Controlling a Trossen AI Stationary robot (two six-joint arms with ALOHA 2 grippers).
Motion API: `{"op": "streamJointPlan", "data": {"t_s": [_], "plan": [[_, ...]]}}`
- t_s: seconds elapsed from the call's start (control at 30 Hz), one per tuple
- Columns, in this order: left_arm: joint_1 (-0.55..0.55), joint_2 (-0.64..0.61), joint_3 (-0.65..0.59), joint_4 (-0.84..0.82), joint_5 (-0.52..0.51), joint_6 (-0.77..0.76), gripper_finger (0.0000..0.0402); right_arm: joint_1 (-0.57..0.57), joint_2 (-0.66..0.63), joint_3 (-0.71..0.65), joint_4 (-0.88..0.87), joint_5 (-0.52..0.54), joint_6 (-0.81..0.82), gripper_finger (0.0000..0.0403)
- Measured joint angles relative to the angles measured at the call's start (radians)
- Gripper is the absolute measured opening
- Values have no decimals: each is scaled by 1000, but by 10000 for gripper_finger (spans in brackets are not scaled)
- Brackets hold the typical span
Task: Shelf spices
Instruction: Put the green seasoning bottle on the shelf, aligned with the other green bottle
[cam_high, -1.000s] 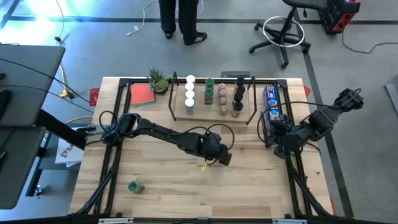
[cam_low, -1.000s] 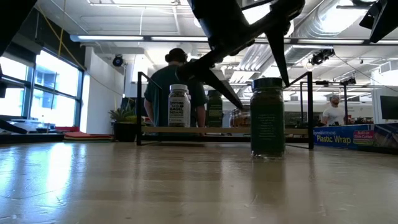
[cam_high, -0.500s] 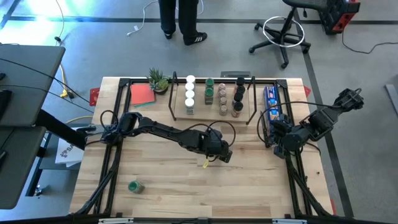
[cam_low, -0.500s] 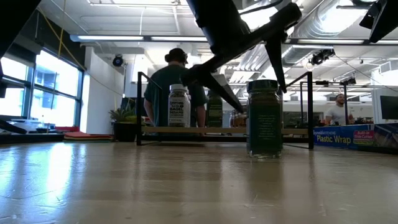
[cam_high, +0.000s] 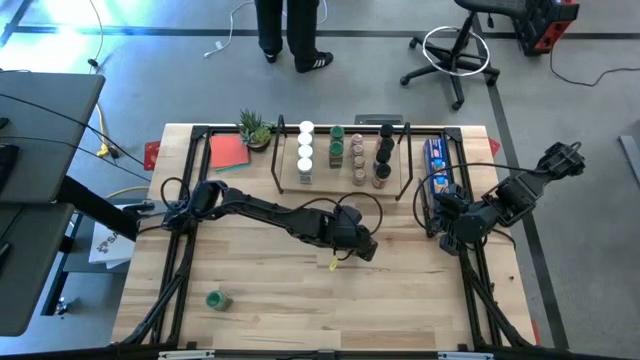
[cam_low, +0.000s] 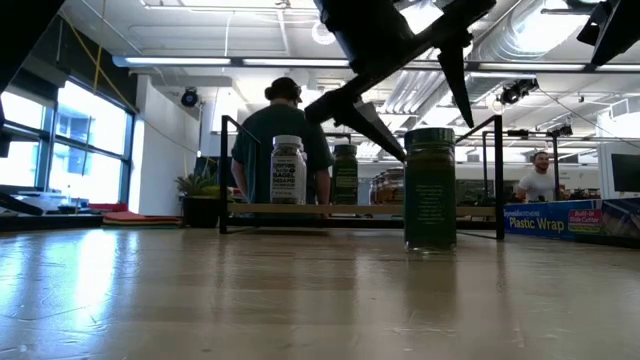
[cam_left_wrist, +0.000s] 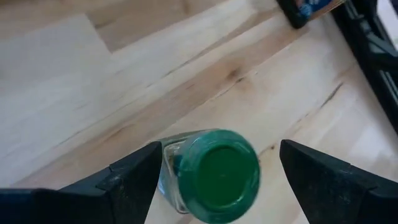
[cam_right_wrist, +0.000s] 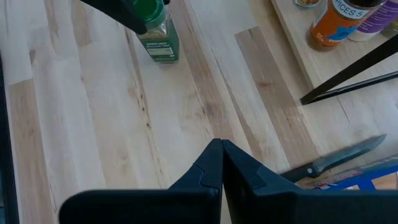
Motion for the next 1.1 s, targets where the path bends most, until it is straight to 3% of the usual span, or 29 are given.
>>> {"op": "streamJointPlan", "data": {"t_s": [0.23, 0.47, 0.8, 0.97, 1.1], "plan": [[3, -1, 33, -50, -74, 17, 305, 0, 0, 0, 15, 0, 0, 0], [19, -1, 48, -126, -48, 92, 295, 0, 0, 0, 14, 0, -3, 0], [19, -1, 290, -290, -88, 387, 293, 0, 0, 0, 14, 55, -1, 0], [7, -1, 402, -308, -35, 361, 293, 0, 2, 0, 14, 128, -7, 0], [-39, -3, 506, -376, -31, 278, 293, -10, 3, 0, 35, 126, -24, 0]]}}
